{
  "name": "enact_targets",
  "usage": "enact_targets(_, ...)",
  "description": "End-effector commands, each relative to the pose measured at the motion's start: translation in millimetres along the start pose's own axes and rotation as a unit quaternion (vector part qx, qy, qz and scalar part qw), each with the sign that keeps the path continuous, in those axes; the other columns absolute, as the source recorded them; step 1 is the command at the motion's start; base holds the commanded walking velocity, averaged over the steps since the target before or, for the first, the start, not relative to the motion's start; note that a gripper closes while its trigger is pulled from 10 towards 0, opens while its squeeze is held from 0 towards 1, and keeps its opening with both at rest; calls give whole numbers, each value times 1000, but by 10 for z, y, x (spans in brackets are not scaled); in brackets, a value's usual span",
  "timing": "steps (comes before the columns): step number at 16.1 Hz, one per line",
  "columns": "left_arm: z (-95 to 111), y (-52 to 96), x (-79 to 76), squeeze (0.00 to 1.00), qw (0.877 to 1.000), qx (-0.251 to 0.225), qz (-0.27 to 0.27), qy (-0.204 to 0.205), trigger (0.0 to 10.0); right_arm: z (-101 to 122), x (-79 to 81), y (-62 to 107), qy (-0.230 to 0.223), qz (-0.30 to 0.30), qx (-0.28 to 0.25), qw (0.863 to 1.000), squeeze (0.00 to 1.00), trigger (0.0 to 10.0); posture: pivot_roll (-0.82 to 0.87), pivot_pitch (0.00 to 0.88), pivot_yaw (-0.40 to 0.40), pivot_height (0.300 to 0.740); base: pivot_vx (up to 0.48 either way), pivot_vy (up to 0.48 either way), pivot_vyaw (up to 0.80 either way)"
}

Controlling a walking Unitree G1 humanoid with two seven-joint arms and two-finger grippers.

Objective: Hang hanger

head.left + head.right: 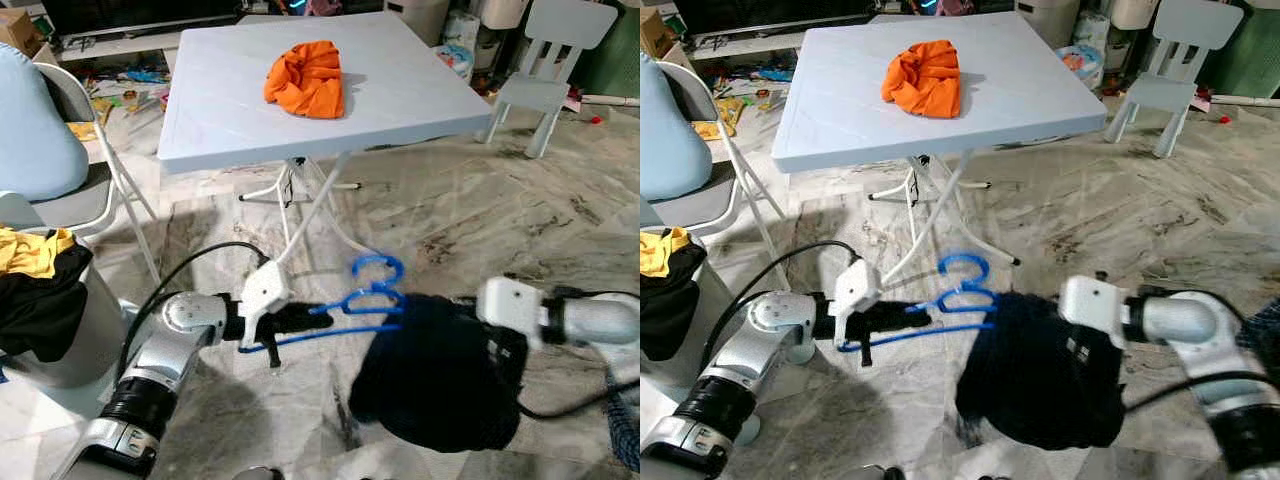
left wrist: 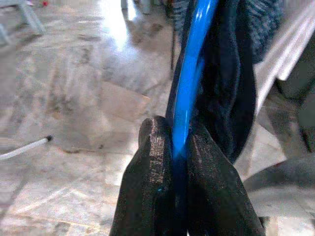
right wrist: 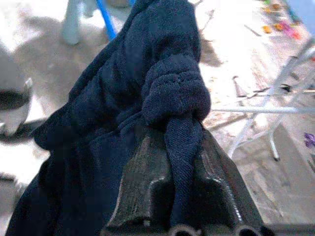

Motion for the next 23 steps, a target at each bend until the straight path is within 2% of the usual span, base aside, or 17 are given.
enact_targets(1, 0, -3, 34, 0, 999, -13, 32, 9, 0, 190, -43, -58, 17, -5, -39, 999, 1000, 10000, -66, 96, 7, 740, 0, 0, 0)
enact_targets(3, -42, 43, 37, 0, 999, -12, 48, 14, 0, 170, -14, -83, 15, -3, -37, 999, 1000, 10000, -61, 95, 6, 740, 0, 0, 0)
enact_targets(6, -122, 137, 82, 0, 995, -13, 98, 16, 0, 159, -77, -105, 17, -22, -35, 999, 1000, 10000, -54, 97, 2, 740, 0, 0, 0)
enact_targets(10, -188, 226, 107, 0, 985, -18, 172, 21, 0, 134, -292, -102, 24, -84, -28, 996, 1000, 10000, -43, 101, -4, 740, 0, 0, 0)
enact_targets(12, -202, 220, 61, 0, 982, -24, 185, 25, 0, 75, -348, -152, 16, -119, -18, 993, 1000, 10000, -34, 109, -9, 740, 0, 0, 0)
enact_targets(14, -161, 187, 21, 0, 981, -38, 186, 27, 0, -32, -371, -249, -16, -167, -5, 986, 1000, 10000, -25, 114, -12, 740, 0, 0, 0)
enact_targets(16, -119, 165, 27, 0, 980, -46, 191, 26, 0, -121, -376, -336, -80, -220, -9, 972, 1000, 10000, -27, 115, -11, 740, 0, 0, 0)
enact_targets(18, -86, 133, 32, 0, 979, -53, 194, 28, 0, -202, -279, -449, -131, -247, -11, 960, 1000, 10000, -31, 118, -9, 740, 0, 0, 0)
enact_targets(19, -74, 112, 32, 0, 979, -54, 194, 27, 0, -250, -220, -499, -160, -255, -8, 954, 1000, 10000, -31, 118, -9, 740, 0, 0, 0)
enact_targets(22, -68, 86, 33, 0, 979, -53, 194, 25, 0, -271, -83, -569, -204, -225, -10, 953, 1000, 10000, -36, 122, -4, 740, 0, 0, 0)
enact_targets(23, -64, 72, 36, 0, 979, -52, 193, 24, 0, -252, 26, -602, -225, -186, -12, 956, 651, 10000, -40, 123, -2, 740, 0, 0, 0)
Point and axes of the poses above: a point about 5 cm out from each wrist's last joint towards the gripper, its own y axis pointing back from the gripper into the wrist, its own z axis along the axis of the wrist's last joint, x = y × z, the point moved 4 cm from there along -y, pointing out of the wrist towards the gripper, and after that the axes turned 7 degrees about -y, right-handed, at the moved point
